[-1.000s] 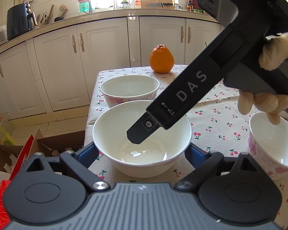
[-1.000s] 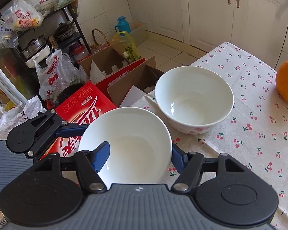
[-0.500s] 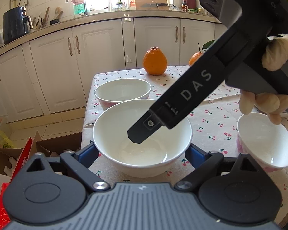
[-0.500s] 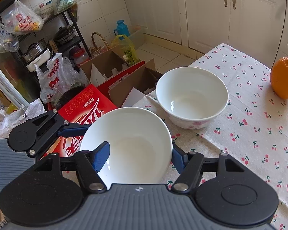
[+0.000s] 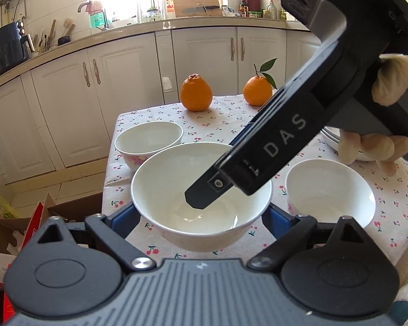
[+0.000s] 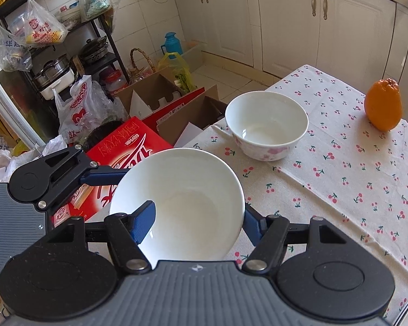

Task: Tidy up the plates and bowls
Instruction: 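Lift the pink-flower bowl with the right tool toward the placed bowl, then lower the held bowl into the white bowl and open the right tool, then move the right tool to the last white bowl and grasp its rim, then lift the white bowl with the right tool and carry it over the bowl stack, then lower the bowl onto the bowl stack and open the right tool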

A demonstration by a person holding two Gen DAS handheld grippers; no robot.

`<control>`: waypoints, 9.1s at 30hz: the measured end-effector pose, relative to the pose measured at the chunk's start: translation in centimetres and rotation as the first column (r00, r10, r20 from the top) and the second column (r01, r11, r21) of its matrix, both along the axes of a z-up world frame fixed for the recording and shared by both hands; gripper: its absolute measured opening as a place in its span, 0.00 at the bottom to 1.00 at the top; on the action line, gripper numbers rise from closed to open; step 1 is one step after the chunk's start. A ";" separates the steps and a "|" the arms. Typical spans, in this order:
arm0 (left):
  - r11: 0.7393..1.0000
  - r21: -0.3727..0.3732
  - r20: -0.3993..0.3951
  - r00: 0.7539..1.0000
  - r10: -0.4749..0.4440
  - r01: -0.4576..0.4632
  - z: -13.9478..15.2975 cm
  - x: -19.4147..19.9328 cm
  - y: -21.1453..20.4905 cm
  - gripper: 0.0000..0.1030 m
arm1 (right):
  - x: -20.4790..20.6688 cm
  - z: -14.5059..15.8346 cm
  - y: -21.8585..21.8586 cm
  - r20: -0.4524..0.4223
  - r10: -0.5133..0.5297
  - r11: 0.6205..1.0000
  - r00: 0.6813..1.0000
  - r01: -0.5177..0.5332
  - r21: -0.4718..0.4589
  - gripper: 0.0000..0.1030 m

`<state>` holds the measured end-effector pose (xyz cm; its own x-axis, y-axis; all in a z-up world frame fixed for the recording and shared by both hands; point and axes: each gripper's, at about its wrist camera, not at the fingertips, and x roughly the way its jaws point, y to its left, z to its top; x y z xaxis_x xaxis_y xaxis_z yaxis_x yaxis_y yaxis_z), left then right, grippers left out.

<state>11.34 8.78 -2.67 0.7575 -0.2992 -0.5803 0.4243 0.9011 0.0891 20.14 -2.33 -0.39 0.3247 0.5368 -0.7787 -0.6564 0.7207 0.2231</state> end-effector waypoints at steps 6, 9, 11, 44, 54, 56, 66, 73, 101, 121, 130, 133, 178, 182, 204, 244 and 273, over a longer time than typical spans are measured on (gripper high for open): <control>1.000 0.007 -0.016 1.000 -0.019 0.019 0.7 -1.6 -1.0 0.92 | -2.1 0.7 -1.2 0.004 0.004 1.000 1.000 -0.004 0.005 0.71; 0.999 0.017 -0.008 0.999 -0.034 0.035 1.1 -2.3 -1.5 0.92 | -3.2 1.1 -1.7 0.020 0.005 1.000 1.000 -0.005 -0.002 0.71; 0.999 0.017 -0.009 0.999 -0.045 0.045 1.3 -2.6 -1.9 0.92 | -3.7 1.4 -2.3 0.021 -0.002 1.000 1.000 0.001 0.002 0.71; 0.978 -0.005 -0.069 0.976 -0.209 0.209 0.8 -2.8 -10.1 0.92 | -6.7 0.9 -12.2 0.000 -0.150 0.989 0.989 0.150 0.009 0.72; 0.978 -0.006 -0.102 0.973 -0.208 0.208 0.1 -2.6 -10.1 0.92 | -6.5 -0.2 -12.2 -0.029 -0.150 0.989 0.988 0.150 0.002 0.72; 0.978 -0.007 -0.107 0.972 -0.209 0.210 0.0 -2.6 -10.1 0.92 | -6.5 -0.3 -12.2 -0.033 -0.149 0.989 0.988 0.149 0.000 0.72; 0.976 -0.008 -0.122 0.969 -0.215 0.216 -0.4 -2.4 -10.2 0.92 | -6.3 -0.6 -12.2 -0.039 -0.155 0.988 0.987 0.155 -0.010 0.72; 0.977 -0.018 -0.126 0.969 -0.214 0.214 -0.5 -2.4 -10.0 0.93 | -6.4 -0.6 -12.1 -0.034 -0.158 0.987 0.987 0.157 -0.014 0.72; 0.995 -0.028 -0.047 0.994 -0.095 0.094 1.0 -3.2 -3.3 0.96 | -5.3 2.3 -8.9 0.079 -0.136 0.990 0.988 0.139 -0.036 1.00; 0.998 -0.031 0.031 0.998 0.056 -0.055 -0.1 5.8 1.7 0.97 | 4.3 4.7 -3.4 0.066 -0.072 0.994 0.995 0.078 -0.080 1.00; 0.996 -0.043 0.020 0.997 0.080 -0.079 -1.5 10.5 2.2 0.97 | 11.1 3.3 -1.6 -0.009 -0.030 0.997 1.000 0.029 -0.077 1.00; 0.995 -0.052 0.015 0.996 0.091 -0.090 -1.8 11.9 2.3 0.97 | 13.4 2.4 -1.0 -0.042 -0.024 0.997 0.999 0.021 -0.068 1.00; 0.997 -0.042 -0.022 0.998 0.056 -0.057 -3.2 15.8 1.3 0.87 | 19.8 -3.2 1.3 -0.234 -0.018 1.000 0.972 0.018 0.001 0.67; 0.998 -0.038 -0.020 0.998 0.054 -0.055 -2.6 14.9 1.0 0.87 | 19.1 -2.7 1.1 -0.232 -0.014 1.000 0.973 0.016 0.007 0.67; 0.999 -0.032 0.010 1.000 0.023 -0.022 2.0 5.9 -1.1 0.87 | 8.8 2.4 -1.6 -0.161 0.024 1.000 0.987 -0.021 0.023 0.67; 0.987 -0.072 -0.009 0.990 -0.142 0.141 2.9 -2.6 -8.8 0.87 | -3.6 3.9 -12.5 -0.111 -0.095 0.994 0.989 0.101 0.049 0.67; 0.988 -0.057 -0.057 0.987 -0.150 0.146 1.1 -2.9 -9.9 0.88 | -4.5 1.5 -12.7 -0.110 -0.094 0.995 0.989 0.096 0.011 0.68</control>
<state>8.45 -1.08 -1.52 0.6664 -0.4365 -0.6044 0.5564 0.8308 0.0135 15.64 -15.00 1.16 0.2881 0.5208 -0.8036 -0.5561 0.7742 0.3024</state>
